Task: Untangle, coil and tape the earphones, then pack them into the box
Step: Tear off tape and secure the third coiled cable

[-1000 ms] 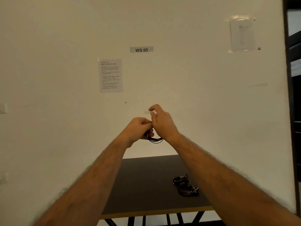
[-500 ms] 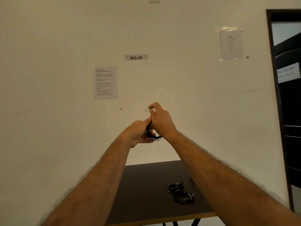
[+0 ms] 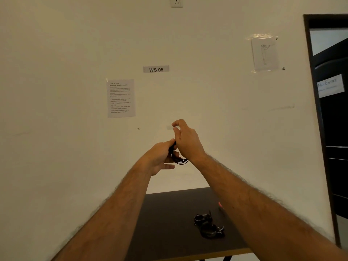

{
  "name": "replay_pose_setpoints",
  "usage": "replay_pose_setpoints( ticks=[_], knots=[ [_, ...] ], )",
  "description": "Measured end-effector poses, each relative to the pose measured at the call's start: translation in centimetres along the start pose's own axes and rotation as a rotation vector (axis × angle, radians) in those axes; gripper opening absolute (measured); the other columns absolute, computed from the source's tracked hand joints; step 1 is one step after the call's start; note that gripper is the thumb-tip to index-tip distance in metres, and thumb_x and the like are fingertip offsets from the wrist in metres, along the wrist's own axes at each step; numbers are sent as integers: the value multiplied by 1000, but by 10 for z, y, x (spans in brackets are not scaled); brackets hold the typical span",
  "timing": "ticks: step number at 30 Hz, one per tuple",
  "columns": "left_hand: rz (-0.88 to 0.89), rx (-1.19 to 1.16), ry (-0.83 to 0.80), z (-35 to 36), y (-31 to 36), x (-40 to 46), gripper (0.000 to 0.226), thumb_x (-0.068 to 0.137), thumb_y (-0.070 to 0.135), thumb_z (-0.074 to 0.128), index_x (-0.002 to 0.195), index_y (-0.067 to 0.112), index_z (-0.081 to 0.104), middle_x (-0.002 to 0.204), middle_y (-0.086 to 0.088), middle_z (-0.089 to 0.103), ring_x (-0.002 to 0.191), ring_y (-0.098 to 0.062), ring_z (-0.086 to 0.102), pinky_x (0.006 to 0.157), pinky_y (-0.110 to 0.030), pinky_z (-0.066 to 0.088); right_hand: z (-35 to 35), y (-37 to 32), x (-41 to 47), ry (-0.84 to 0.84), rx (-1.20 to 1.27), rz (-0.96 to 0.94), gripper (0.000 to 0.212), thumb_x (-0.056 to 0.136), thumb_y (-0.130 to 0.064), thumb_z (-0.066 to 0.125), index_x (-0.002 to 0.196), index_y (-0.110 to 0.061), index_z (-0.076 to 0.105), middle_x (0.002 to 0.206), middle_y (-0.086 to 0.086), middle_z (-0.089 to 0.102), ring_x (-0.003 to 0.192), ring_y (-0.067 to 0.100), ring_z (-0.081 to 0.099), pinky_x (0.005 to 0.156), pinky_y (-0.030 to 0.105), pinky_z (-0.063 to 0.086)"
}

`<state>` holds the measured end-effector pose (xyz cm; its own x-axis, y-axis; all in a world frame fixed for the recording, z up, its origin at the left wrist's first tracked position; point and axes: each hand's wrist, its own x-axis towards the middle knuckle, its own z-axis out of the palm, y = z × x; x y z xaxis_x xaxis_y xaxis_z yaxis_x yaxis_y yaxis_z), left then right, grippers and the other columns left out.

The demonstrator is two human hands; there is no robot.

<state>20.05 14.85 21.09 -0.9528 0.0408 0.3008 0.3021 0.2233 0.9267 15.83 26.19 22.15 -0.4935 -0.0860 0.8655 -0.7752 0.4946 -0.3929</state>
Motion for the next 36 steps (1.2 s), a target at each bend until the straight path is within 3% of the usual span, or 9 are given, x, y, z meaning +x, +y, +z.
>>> replay_pose_setpoints(
  ticks=[10, 13, 16, 18, 21, 24, 27, 31, 36],
  knots=[
    [16, -10, 4, 2, -7, -3, 41, 105, 36, 38, 71, 19, 53, 65, 3, 62, 78, -18, 63, 91, -43, 47, 8, 8, -8, 56, -45, 22, 20, 106, -23, 36, 119, -16, 49, 60, -3, 50, 49, 9, 45, 46, 21, 33],
    [106, 55, 63, 5, -6, -3, 38, 104, 29, 36, 71, 17, 49, 61, 4, 55, 69, -16, 54, 86, -38, 48, 9, 5, -9, 84, -12, 15, 19, 105, -21, 38, 117, -15, 51, 60, -4, 51, 49, 9, 45, 46, 20, 33],
    [231, 114, 129, 8, -4, -4, 35, 104, 23, 32, 72, 15, 45, 60, 3, 48, 62, -14, 45, 73, -34, 44, 8, 3, -6, 102, 73, 44, 20, 105, -21, 38, 117, -13, 52, 72, 3, 60, 52, 12, 50, 49, 26, 43],
    [280, 133, 157, 9, -4, -4, 33, 104, 21, 32, 74, 13, 45, 62, 2, 46, 62, -14, 43, 70, -34, 42, 5, 2, -5, 66, 176, 82, 20, 104, -22, 38, 116, -13, 51, 72, 8, 60, 50, 16, 50, 50, 35, 48],
    [312, 164, 159, 6, -5, -4, 33, 103, 19, 32, 75, 12, 48, 57, 7, 49, 60, -12, 42, 66, -31, 41, -3, 2, -4, -45, 366, 159, 20, 104, -27, 38, 113, -14, 50, 70, 11, 62, 46, 17, 56, 46, 31, 49],
    [328, 215, 161, 5, -4, -5, 31, 103, 19, 32, 77, 10, 47, 59, 6, 47, 59, -12, 39, 63, -30, 36, -16, 4, -3, -155, 444, 206, 26, 104, -34, 39, 113, -12, 51, 82, 15, 68, 60, 25, 69, 53, 30, 51],
    [320, 252, 159, 4, -3, -3, 31, 103, 20, 32, 76, 12, 45, 66, 1, 43, 63, -14, 37, 67, -35, 35, -31, 7, 1, -191, 417, 221, 28, 103, -36, 40, 112, -13, 54, 91, 12, 70, 72, 26, 70, 62, 32, 53],
    [308, 300, 134, 1, -2, -2, 33, 103, 20, 33, 72, 14, 43, 65, 1, 42, 62, -15, 35, 65, -35, 32, -60, 10, 7, -189, 311, 148, 14, 99, -23, 53, 106, -14, 60, 86, 5, 66, 72, 17, 66, 64, 33, 53],
    [301, 337, 115, -2, -2, 1, 33, 102, 16, 33, 69, 16, 37, 64, 0, 37, 61, -16, 29, 62, -35, 28, -88, 8, 7, -308, 131, 28, 1, 88, -16, 70, 87, -16, 71, 82, -6, 67, 72, 5, 60, 71, 31, 50]
  ],
)
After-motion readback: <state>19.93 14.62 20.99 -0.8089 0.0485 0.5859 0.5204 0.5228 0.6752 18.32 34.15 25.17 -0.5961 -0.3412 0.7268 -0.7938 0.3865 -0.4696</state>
